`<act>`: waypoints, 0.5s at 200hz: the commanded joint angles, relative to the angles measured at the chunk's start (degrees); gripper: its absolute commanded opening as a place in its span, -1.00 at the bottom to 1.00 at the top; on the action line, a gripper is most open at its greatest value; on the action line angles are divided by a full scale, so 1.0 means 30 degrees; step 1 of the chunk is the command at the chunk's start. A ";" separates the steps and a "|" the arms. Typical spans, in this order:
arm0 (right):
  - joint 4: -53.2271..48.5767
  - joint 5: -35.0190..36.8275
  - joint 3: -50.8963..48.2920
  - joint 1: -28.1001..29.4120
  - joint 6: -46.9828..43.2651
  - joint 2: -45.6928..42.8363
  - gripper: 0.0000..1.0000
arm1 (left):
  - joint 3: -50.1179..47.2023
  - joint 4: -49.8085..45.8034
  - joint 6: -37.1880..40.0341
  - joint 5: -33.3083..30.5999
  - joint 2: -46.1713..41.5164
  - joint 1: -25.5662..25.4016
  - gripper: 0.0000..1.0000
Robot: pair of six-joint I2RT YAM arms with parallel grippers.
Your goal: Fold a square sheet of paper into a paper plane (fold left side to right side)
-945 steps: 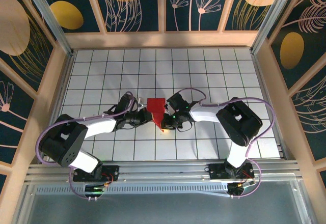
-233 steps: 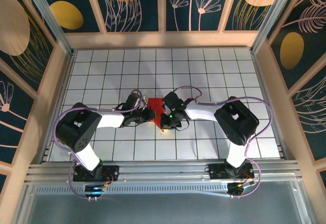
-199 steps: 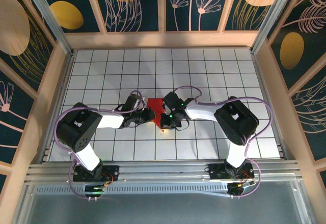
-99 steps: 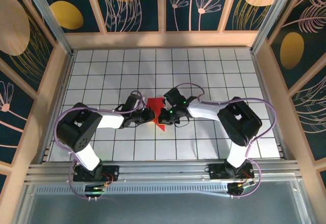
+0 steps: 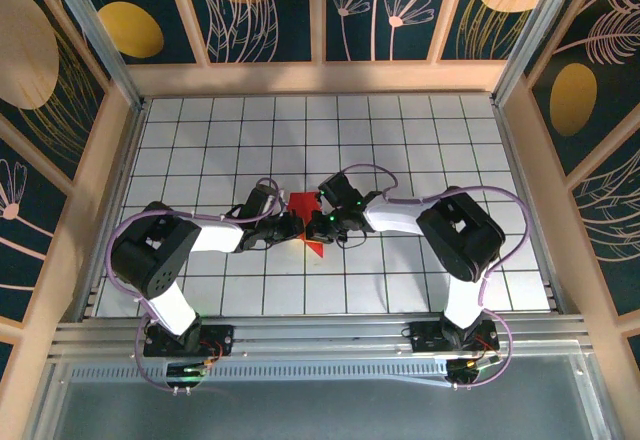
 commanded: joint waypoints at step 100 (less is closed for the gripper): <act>-0.0422 0.0380 -0.1303 0.0274 0.0138 0.0462 -1.00 | 0.0230 -0.2077 0.0128 -0.1307 0.1251 0.0040 -1.00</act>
